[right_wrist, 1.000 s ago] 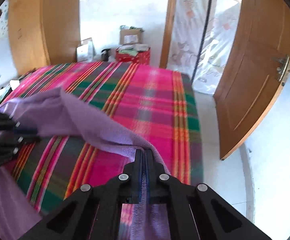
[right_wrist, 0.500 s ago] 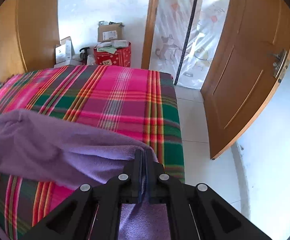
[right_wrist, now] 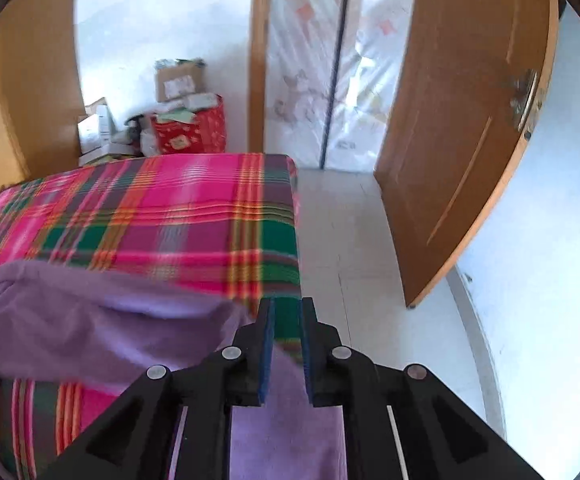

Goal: Fold clothes

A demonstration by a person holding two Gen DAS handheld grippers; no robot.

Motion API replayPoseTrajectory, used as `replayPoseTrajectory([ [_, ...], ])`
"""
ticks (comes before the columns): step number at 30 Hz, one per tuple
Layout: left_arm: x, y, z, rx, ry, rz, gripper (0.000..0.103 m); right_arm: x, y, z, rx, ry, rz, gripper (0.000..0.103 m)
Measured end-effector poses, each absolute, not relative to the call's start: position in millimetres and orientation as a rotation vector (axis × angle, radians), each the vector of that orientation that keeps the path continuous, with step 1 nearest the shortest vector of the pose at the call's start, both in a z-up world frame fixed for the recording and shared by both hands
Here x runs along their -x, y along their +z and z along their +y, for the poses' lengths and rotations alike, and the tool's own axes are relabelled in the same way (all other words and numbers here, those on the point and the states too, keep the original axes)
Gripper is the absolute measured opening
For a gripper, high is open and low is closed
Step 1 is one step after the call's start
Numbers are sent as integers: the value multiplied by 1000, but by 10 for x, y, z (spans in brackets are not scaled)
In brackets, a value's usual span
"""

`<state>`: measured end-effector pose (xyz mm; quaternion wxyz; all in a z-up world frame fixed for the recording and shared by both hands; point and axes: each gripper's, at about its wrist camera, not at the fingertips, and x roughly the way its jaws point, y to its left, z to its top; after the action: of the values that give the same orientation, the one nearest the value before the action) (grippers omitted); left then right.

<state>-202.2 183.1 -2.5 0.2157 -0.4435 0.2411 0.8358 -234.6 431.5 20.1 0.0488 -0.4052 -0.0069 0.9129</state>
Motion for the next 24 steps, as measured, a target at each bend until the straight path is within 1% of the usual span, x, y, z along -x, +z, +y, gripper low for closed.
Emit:
replayPoseTrajectory([
  [1,2010,-38,1862,1216,2321,699,21,2236,202,4262,1254,2831,-19,14],
  [2,1999,-47,1893,1196,2329,733,21,2125,191,4211,1275,2872,-19,19],
  [3,1997,-54,1913,1184,2335,755,21,2043,179,4179,1286,2892,-23,25],
  [4,2009,-55,1919,1181,2339,760,21,1963,163,4143,1298,2913,-25,29],
  [5,2027,-54,1924,1186,2344,751,21,1901,136,4109,1316,2925,-21,35],
  [6,2048,-52,1926,1194,2348,737,21,1857,105,4085,1335,2928,-12,38],
  [8,2100,-48,1920,1214,2357,698,21,1767,41,4036,1374,2933,6,39],
  [9,2118,-47,1920,1220,2360,685,21,1738,5,4008,1387,2923,-15,39],
  [12,2171,-47,1923,1238,2368,645,21,1714,-118,3919,1399,2847,-168,39],
  [13,2173,-54,1925,1241,2370,635,21,1722,-145,3911,1400,2827,-193,39],
  [14,2168,-61,1926,1245,2370,624,17,1733,-160,3917,1398,2819,-197,34],
  [15,2173,-67,1934,1249,2365,612,14,1741,-165,3932,1393,2815,-192,19],
  [16,2176,-71,1944,1249,2360,609,11,1746,-151,3961,1381,2809,-178,11],
  [17,2170,-72,1953,1244,2359,615,8,1760,-123,4003,1354,2794,-170,6],
  [22,2172,-65,1923,1234,2354,592,5,1953,11,4286,1199,2684,-192,6],
  [24,2165,-44,1888,1231,2354,564,5,2044,33,4424,1167,2643,-155,6],
])
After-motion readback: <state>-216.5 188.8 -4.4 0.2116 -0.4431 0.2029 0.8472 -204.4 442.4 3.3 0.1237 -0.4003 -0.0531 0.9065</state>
